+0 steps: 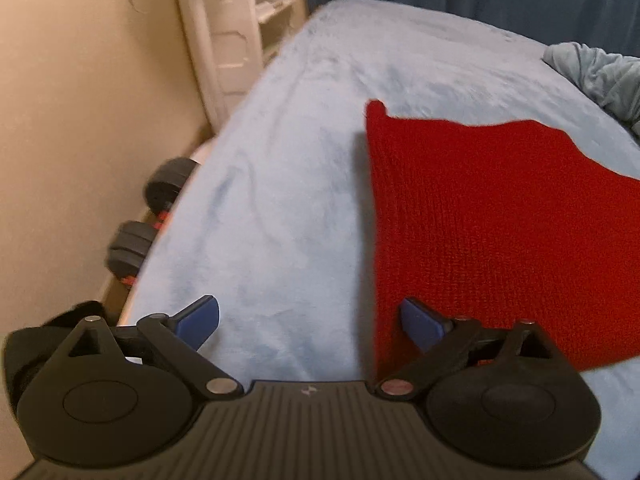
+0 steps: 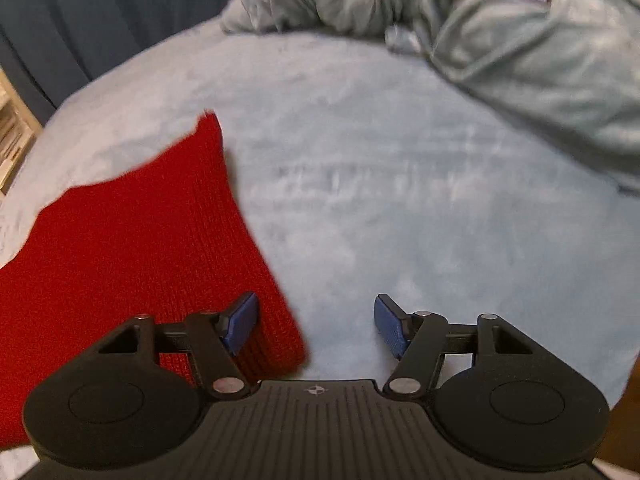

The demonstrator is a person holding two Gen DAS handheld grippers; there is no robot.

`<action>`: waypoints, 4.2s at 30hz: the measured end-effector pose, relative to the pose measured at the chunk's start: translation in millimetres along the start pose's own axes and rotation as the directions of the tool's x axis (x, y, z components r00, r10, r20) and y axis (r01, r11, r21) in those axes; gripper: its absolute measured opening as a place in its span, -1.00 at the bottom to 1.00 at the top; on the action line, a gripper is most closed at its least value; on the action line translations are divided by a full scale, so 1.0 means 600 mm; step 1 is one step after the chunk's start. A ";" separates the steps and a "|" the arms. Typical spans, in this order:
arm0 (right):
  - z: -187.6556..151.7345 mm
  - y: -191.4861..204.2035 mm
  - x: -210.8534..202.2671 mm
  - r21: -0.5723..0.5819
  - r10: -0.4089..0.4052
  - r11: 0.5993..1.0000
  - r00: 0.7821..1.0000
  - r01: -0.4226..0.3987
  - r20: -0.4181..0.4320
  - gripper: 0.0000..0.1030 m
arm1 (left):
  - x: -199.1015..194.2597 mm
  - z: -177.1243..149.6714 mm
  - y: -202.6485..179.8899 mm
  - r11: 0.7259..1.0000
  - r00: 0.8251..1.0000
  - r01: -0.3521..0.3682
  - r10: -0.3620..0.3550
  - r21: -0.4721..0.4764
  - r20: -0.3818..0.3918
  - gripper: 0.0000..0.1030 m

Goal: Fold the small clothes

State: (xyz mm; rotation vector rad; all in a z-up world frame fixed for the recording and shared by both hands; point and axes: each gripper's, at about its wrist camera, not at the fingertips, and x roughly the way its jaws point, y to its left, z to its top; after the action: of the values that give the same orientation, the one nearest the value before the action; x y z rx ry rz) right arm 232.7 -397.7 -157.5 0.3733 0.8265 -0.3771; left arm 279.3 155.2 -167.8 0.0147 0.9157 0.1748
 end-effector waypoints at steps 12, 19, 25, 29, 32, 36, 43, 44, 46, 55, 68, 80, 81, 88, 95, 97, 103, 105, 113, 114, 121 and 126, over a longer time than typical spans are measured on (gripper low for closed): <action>0.064 0.104 0.100 -0.160 0.110 0.980 0.993 -0.115 -0.041 0.22 | -0.012 0.010 -0.047 0.999 0.999 0.034 -0.034 0.016 0.015 0.93; 0.054 0.022 0.142 0.056 -0.047 0.997 0.995 0.052 -0.085 -0.47 | 0.036 0.009 -0.038 1.000 1.000 -0.003 0.003 0.004 -0.031 0.94; 0.033 -0.034 0.068 0.135 0.066 0.989 0.996 -0.058 -0.052 -0.24 | 0.030 0.010 -0.033 1.000 1.000 0.003 -0.004 -0.017 -0.030 0.94; 0.004 0.007 -0.029 0.003 0.153 0.988 0.988 -0.153 -0.017 0.31 | -0.018 0.003 -0.042 1.000 1.000 0.006 -0.006 0.005 -0.006 0.95; -0.034 0.061 -0.110 -0.173 0.207 0.964 0.978 -0.203 0.009 0.50 | -0.079 -0.012 -0.058 0.999 0.999 -0.009 0.007 0.038 0.036 0.99; -0.070 0.100 -0.202 -0.259 0.271 0.934 0.961 -0.247 0.061 0.64 | -0.170 -0.051 -0.076 0.998 0.998 0.053 -0.054 0.028 0.043 0.99; -0.133 0.122 -0.328 -0.332 0.325 0.903 0.940 -0.275 0.107 0.67 | -0.271 -0.135 -0.102 0.997 0.997 0.079 -0.079 0.011 0.013 0.99; -0.143 0.121 -0.341 -0.337 0.326 0.901 0.939 -0.272 0.112 0.69 | -0.280 -0.144 -0.105 0.996 0.996 0.087 -0.087 0.012 0.012 0.99; -0.162 0.117 -0.362 -0.338 0.326 0.901 0.938 -0.272 0.114 0.70 | -0.300 -0.160 -0.112 0.994 0.994 0.104 -0.105 0.020 0.020 0.99; -0.195 0.105 -0.398 -0.302 0.349 0.902 0.932 -0.307 0.094 0.70 | -0.364 -0.178 -0.121 0.992 0.985 0.108 -0.117 0.071 0.128 0.99; -0.205 0.103 -0.413 -0.299 0.362 0.899 0.928 -0.321 0.093 0.70 | -0.383 -0.186 -0.113 0.992 0.982 0.103 -0.113 0.069 0.150 0.99; -0.205 0.102 -0.404 -0.279 0.356 0.904 0.932 -0.323 0.074 0.70 | -0.378 -0.185 -0.107 0.992 0.984 0.101 -0.110 0.071 0.142 0.99; -0.205 0.102 -0.403 -0.277 0.354 0.905 0.932 -0.322 0.073 0.70 | -0.377 -0.186 -0.107 0.992 0.984 0.100 -0.109 0.072 0.142 0.99; -0.207 0.100 -0.393 -0.265 0.346 0.910 0.937 -0.320 0.056 0.70 | -0.365 -0.183 -0.106 0.993 0.987 0.103 -0.110 0.065 0.117 0.99; -0.204 0.098 -0.383 -0.253 0.335 0.915 0.941 -0.314 0.042 0.70 | -0.350 -0.181 -0.105 0.994 0.989 0.097 -0.102 0.051 0.105 0.99; -0.204 0.098 -0.378 -0.253 0.332 0.916 0.942 -0.313 0.038 0.70 | -0.346 -0.180 -0.104 0.994 0.990 0.094 -0.098 0.047 0.101 0.99; -0.202 0.104 -0.358 -0.250 0.317 0.919 0.949 -0.304 0.011 0.70 | -0.326 -0.173 -0.101 0.996 0.993 0.083 -0.086 0.038 0.086 0.99; -0.199 0.107 -0.352 -0.255 0.312 0.919 0.950 -0.300 0.009 0.70 | -0.317 -0.166 -0.099 0.996 0.994 0.079 -0.081 0.029 0.078 0.99; -0.182 0.122 -0.311 -0.258 0.273 0.930 0.962 -0.264 0.002 0.70 | -0.269 -0.128 -0.113 0.998 0.998 0.058 -0.059 0.038 0.021 0.99; -0.179 0.124 -0.305 -0.257 0.267 0.931 0.964 -0.257 0.003 0.70 | -0.261 -0.123 -0.117 0.998 0.999 0.052 -0.052 0.039 0.013 0.99; -0.150 0.130 -0.256 -0.222 0.235 0.948 0.972 -0.229 0.000 0.70 | -0.223 -0.100 -0.133 0.998 0.999 0.044 -0.043 0.053 -0.006 0.99; -0.131 0.127 -0.216 -0.154 0.211 0.965 0.977 -0.212 -0.019 0.70 | -0.193 -0.092 -0.138 0.998 0.998 0.045 -0.043 0.052 -0.042 0.99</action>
State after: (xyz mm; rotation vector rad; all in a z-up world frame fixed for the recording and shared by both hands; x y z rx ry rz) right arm 137.6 -272.0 -94.0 0.3133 0.8040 -0.1121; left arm 178.9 52.2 -117.5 0.0399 0.9608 0.1100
